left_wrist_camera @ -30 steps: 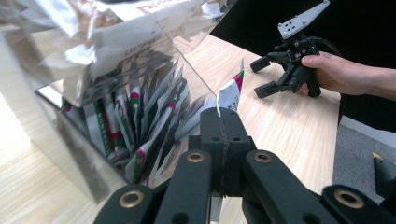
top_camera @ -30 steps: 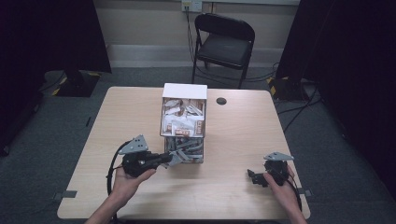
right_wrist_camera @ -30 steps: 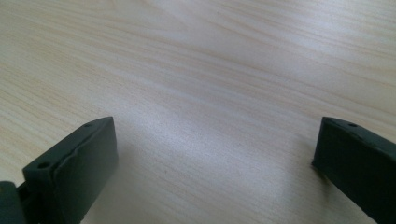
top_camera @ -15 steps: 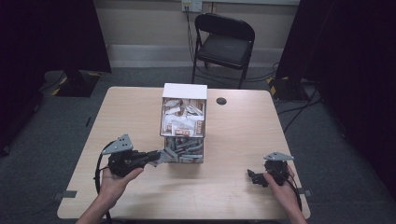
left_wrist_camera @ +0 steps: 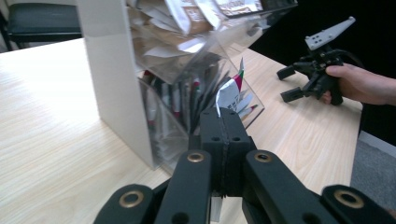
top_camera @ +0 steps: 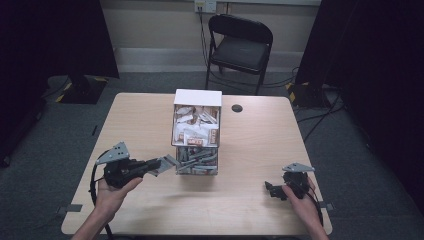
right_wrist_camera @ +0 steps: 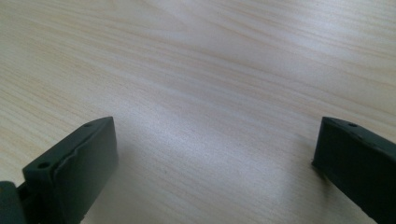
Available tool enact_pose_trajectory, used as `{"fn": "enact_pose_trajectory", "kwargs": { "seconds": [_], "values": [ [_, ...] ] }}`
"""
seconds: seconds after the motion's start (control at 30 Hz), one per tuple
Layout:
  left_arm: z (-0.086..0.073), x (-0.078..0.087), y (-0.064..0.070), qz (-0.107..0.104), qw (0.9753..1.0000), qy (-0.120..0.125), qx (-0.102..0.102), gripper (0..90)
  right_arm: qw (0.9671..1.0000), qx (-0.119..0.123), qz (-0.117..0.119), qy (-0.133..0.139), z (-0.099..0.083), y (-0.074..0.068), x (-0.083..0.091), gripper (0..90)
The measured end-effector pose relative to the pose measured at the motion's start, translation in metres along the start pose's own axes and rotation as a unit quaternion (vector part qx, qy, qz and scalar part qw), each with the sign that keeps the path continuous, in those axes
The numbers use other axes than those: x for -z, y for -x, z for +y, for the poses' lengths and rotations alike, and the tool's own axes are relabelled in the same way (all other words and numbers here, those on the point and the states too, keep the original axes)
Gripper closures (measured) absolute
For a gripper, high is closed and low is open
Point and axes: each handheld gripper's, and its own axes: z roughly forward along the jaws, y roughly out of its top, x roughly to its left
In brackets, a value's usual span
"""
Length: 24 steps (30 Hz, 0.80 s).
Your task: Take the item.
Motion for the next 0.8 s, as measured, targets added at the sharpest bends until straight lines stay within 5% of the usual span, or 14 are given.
{"fn": "enact_pose_trajectory", "kwargs": {
  "seconds": [0.4,0.6,0.8],
  "values": [
    [-0.012,0.008,-0.023,0.039,0.9991,-0.013,0.007,90.0,1.0000,0.000,0.000,0.000,0.000,0.000,0.000,0.0],
    [-0.023,0.011,-0.040,0.054,0.9978,-0.016,0.036,90.0,1.0000,0.000,0.000,0.000,0.000,0.000,0.000,0.0],
    [-0.028,0.007,-0.049,0.073,0.9962,-0.035,0.033,90.0,1.0000,0.000,0.000,0.000,0.000,0.000,0.000,0.0]
  ]
}}
